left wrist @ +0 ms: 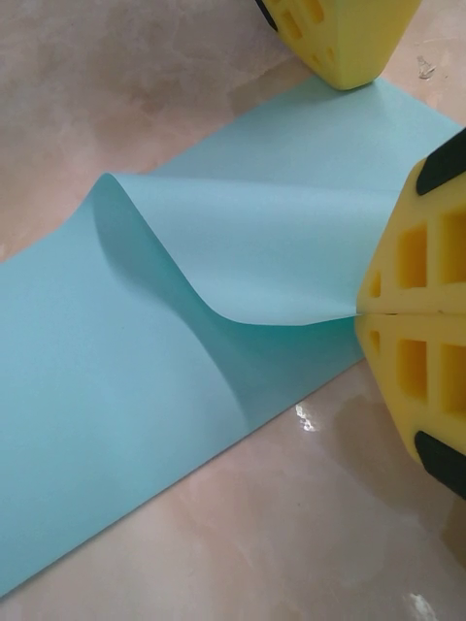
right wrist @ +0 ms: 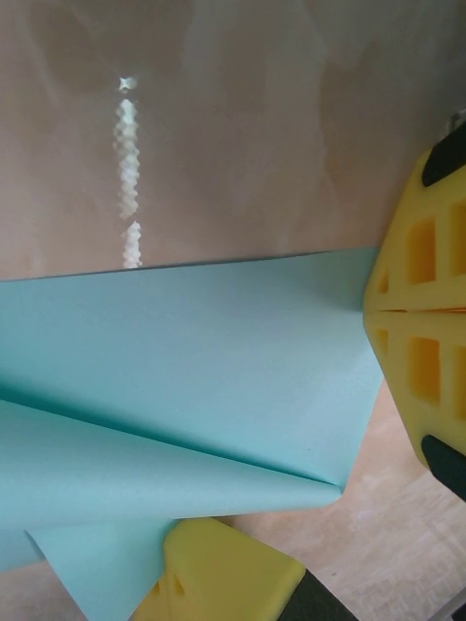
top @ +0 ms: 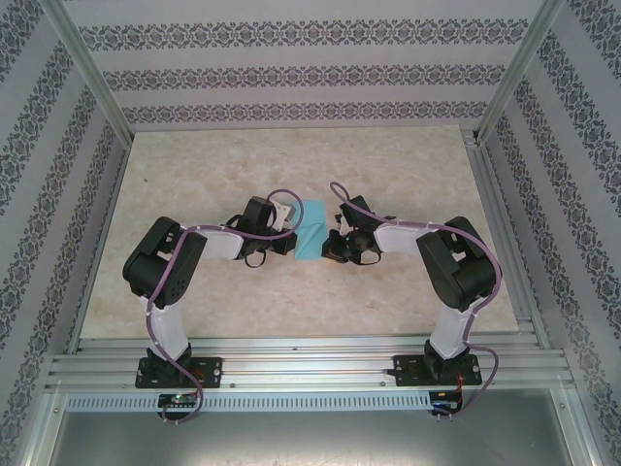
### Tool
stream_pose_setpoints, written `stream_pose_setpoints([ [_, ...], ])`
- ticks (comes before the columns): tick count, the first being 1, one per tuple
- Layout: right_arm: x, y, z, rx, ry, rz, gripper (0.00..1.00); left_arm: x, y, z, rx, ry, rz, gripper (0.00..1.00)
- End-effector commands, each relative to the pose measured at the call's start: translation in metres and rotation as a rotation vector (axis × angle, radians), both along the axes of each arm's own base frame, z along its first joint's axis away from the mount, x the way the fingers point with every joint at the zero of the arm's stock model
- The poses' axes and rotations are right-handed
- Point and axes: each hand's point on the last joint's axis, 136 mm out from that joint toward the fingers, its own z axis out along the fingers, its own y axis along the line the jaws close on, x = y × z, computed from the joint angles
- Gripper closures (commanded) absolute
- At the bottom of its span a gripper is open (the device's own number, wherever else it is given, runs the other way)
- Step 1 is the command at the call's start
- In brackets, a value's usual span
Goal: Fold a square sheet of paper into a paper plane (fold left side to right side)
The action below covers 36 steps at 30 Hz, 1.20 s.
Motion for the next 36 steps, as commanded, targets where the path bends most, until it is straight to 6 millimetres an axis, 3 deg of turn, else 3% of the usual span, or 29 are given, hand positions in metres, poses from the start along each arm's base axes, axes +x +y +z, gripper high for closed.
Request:
stream_pose_setpoints([
  [1, -0.012, -0.005, -0.023, -0.070, 0.046, 0.013, 0.92, 0.002, 0.010, -0.004, 0.029, -0.005, 0.018, 1.00],
  [5, -0.001, 0.003, -0.002, -0.024, 0.004, 0.012, 0.89, -0.003, 0.012, -0.010, 0.042, 0.006, 0.016, 1.00],
  [12, 0.027, 0.007, 0.054, 0.047, -0.109, -0.011, 0.86, -0.006, 0.013, -0.014, 0.047, 0.013, 0.017, 1.00],
  [15, 0.039, 0.013, 0.065, 0.077, -0.137, -0.029, 0.86, -0.006, 0.012, -0.015, 0.048, 0.013, 0.016, 1.00],
  [24, 0.066, 0.051, 0.056, 0.171, -0.129, -0.040, 0.90, -0.008, 0.012, -0.018, 0.058, 0.015, 0.013, 1.00],
  [36, 0.065, 0.061, 0.028, 0.153, -0.084, -0.023, 0.90, -0.008, 0.009, -0.019, 0.057, 0.019, 0.006, 1.00],
])
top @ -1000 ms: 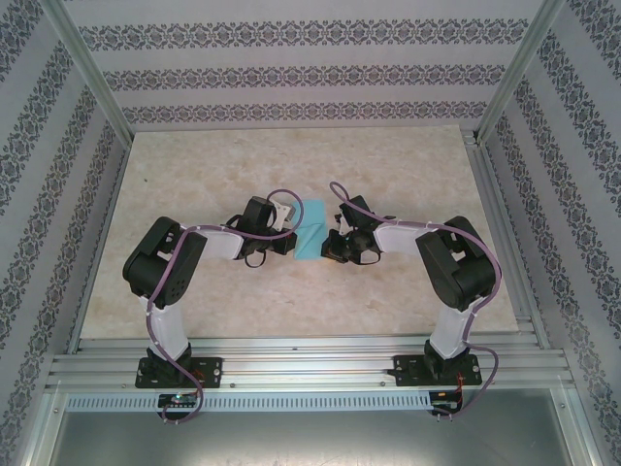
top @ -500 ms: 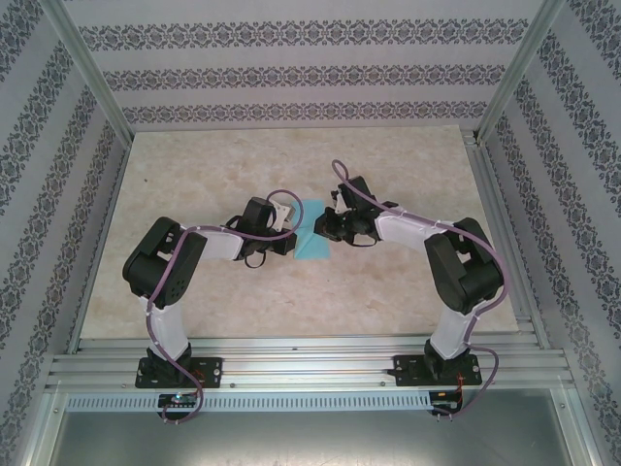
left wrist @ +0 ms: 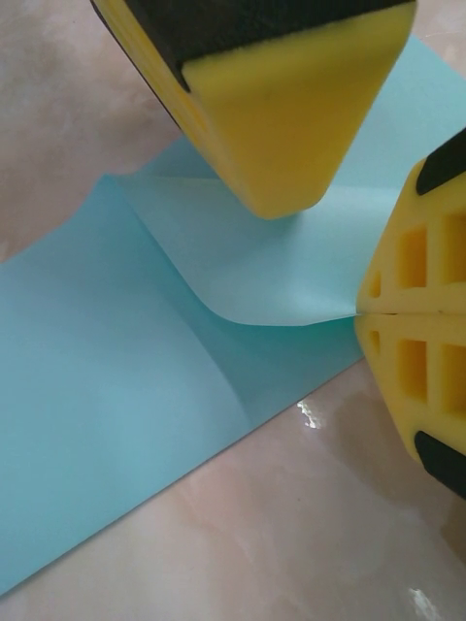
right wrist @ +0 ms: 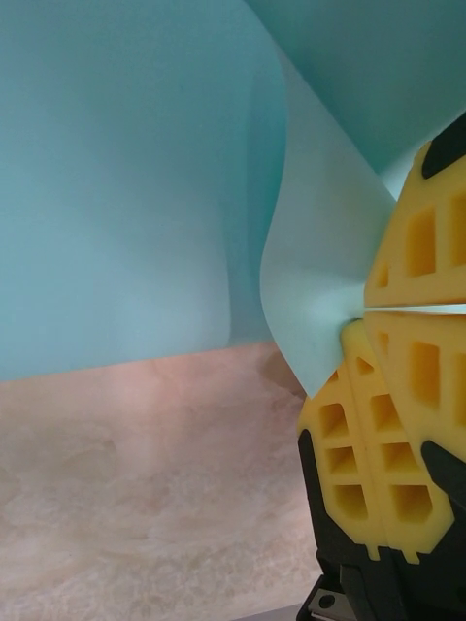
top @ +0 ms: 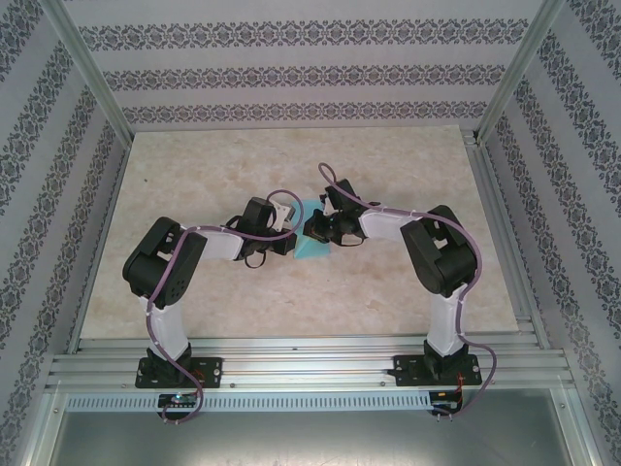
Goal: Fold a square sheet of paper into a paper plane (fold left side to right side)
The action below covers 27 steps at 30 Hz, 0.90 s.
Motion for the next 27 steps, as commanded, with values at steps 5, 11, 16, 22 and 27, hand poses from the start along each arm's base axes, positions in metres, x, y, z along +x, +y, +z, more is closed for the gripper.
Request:
stream_pose_setpoints([
  [5, 0.005, 0.010, -0.002, 0.008, -0.018, 0.016, 0.90, -0.009, 0.008, -0.018, 0.055, 0.028, -0.002, 1.00],
  [11, 0.001, 0.007, -0.012, -0.017, -0.003, 0.024, 0.90, -0.010, 0.006, -0.018, 0.056, 0.028, -0.008, 1.00],
  [16, 0.000, 0.006, -0.017, -0.025, 0.003, 0.024, 0.90, -0.011, 0.006, -0.020, 0.061, 0.028, -0.008, 1.00],
  [22, -0.003, 0.004, -0.023, -0.038, 0.016, 0.029, 0.90, -0.011, 0.006, -0.019, 0.062, 0.027, -0.010, 1.00],
  [27, -0.008, 0.001, -0.032, -0.064, 0.034, 0.036, 0.90, -0.009, 0.004, -0.011, 0.043, 0.018, -0.006, 1.00],
])
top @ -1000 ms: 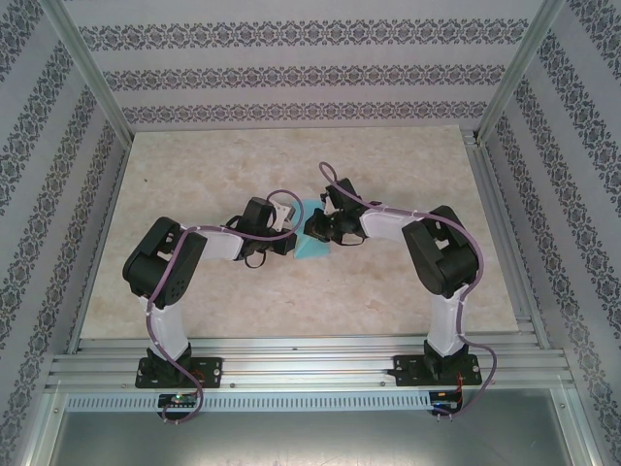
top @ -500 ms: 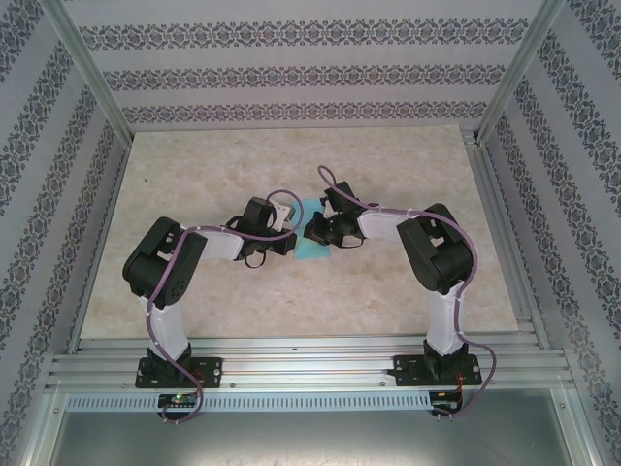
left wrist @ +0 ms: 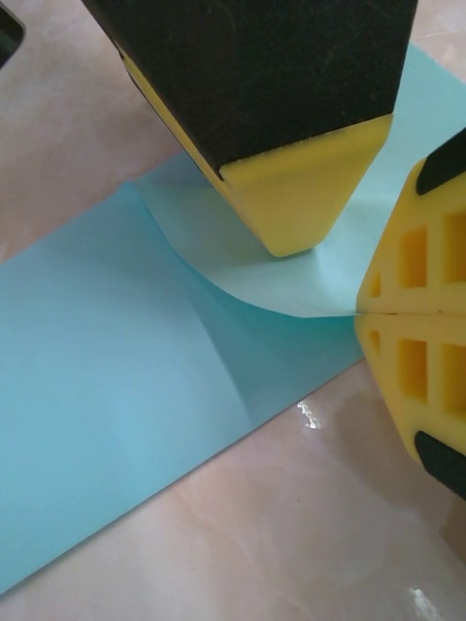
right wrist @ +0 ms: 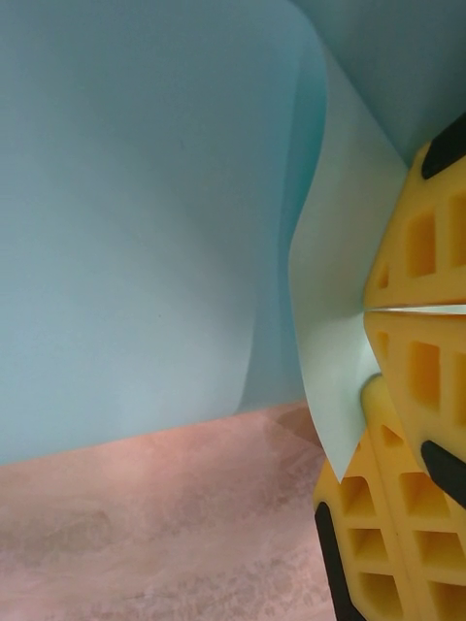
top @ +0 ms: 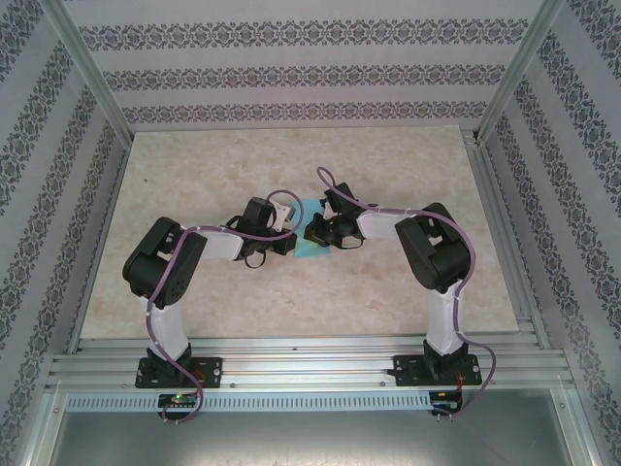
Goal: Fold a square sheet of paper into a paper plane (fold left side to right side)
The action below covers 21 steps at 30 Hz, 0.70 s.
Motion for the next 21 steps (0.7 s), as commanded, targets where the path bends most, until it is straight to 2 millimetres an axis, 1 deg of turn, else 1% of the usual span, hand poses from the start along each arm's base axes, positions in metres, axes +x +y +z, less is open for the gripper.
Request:
stream_pose_setpoints([
  [1, -0.006, 0.001, -0.013, -0.046, 0.009, 0.028, 0.90, -0.008, 0.004, -0.006, 0.031, 0.012, -0.005, 1.00],
  [2, -0.008, -0.001, -0.015, -0.053, 0.015, 0.029, 0.90, -0.008, 0.004, -0.001, 0.022, 0.008, -0.003, 1.00],
  [5, -0.014, -0.005, -0.021, -0.077, 0.027, 0.036, 0.90, -0.004, 0.005, 0.022, -0.018, -0.022, 0.011, 0.96],
  [8, -0.018, -0.008, -0.026, -0.088, 0.035, 0.040, 0.90, -0.002, 0.012, 0.044, -0.053, -0.050, 0.036, 0.89],
  [11, -0.020, -0.009, -0.027, -0.089, 0.039, 0.044, 0.90, -0.004, 0.020, 0.059, -0.088, -0.063, 0.056, 0.88],
  [13, -0.019, -0.008, -0.026, -0.087, 0.037, 0.046, 0.90, -0.007, 0.020, 0.062, -0.098, -0.056, 0.053, 0.87],
  [15, -0.019, -0.009, -0.026, -0.088, 0.034, 0.046, 0.90, -0.012, 0.017, 0.061, -0.124, -0.034, 0.040, 0.88],
  [19, -0.018, -0.011, -0.025, -0.099, 0.032, 0.042, 0.90, -0.019, 0.003, 0.058, -0.199, 0.022, 0.001, 0.89],
  [21, -0.018, -0.011, -0.024, -0.097, 0.026, 0.036, 0.90, -0.019, -0.003, 0.058, -0.222, 0.033, -0.006, 0.88],
])
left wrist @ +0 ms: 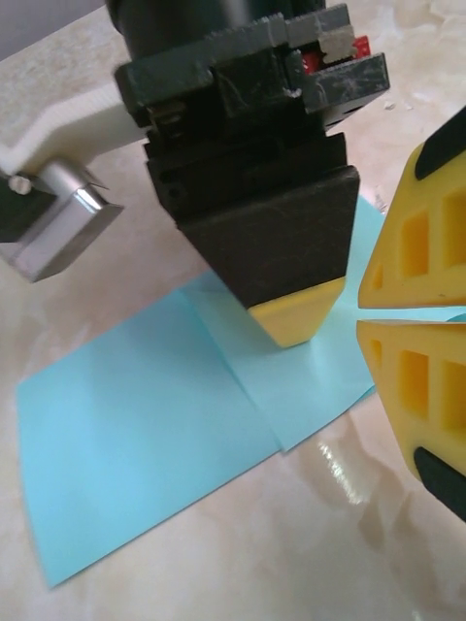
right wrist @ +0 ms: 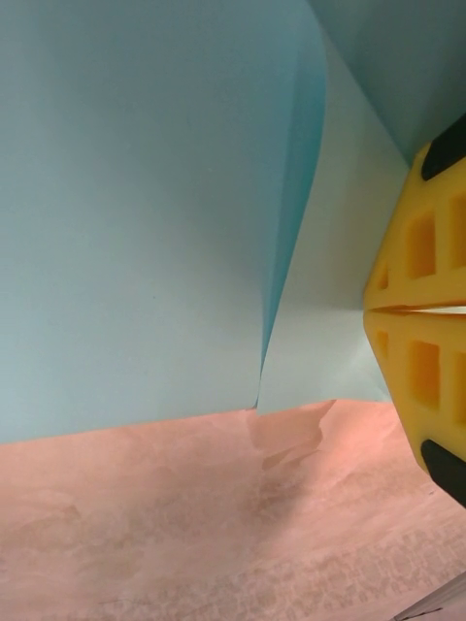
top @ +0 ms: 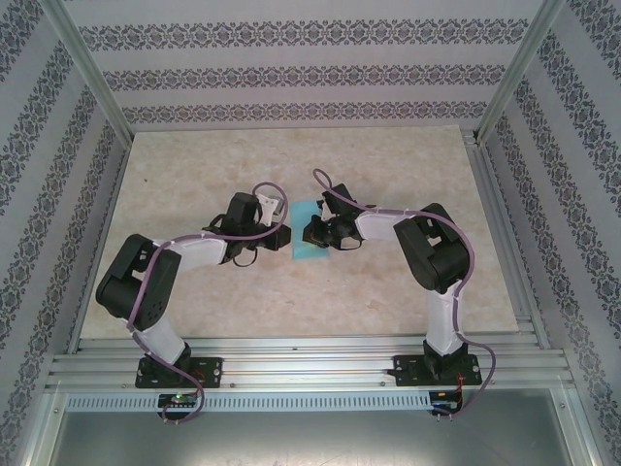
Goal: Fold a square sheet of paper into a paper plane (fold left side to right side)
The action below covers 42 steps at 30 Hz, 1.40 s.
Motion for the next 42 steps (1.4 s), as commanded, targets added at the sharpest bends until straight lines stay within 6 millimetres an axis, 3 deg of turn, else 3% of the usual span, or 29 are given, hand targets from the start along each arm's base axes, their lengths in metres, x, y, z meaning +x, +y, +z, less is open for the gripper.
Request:
stream_pose_setpoints([
  [1, -0.014, -0.014, -0.021, -0.080, 0.043, -0.004, 0.90, -0.004, -0.014, 0.001, -0.081, 0.037, -0.030, 0.88],
  [7, -0.010, -0.010, -0.015, -0.038, 0.027, -0.028, 0.90, -0.002, -0.020, -0.006, -0.118, 0.071, -0.022, 0.82],
  [17, -0.011, -0.013, -0.018, -0.045, 0.039, -0.040, 0.90, -0.012, -0.038, -0.015, -0.166, 0.116, -0.070, 0.84],
  [35, -0.009, -0.013, -0.016, -0.045, 0.037, -0.043, 0.89, -0.029, -0.025, -0.046, -0.079, 0.166, -0.053, 0.85],
  [42, 0.000, -0.011, 0.011, -0.001, -0.023, -0.045, 0.85, -0.029, -0.019, -0.060, -0.023, 0.174, -0.041, 0.85],
])
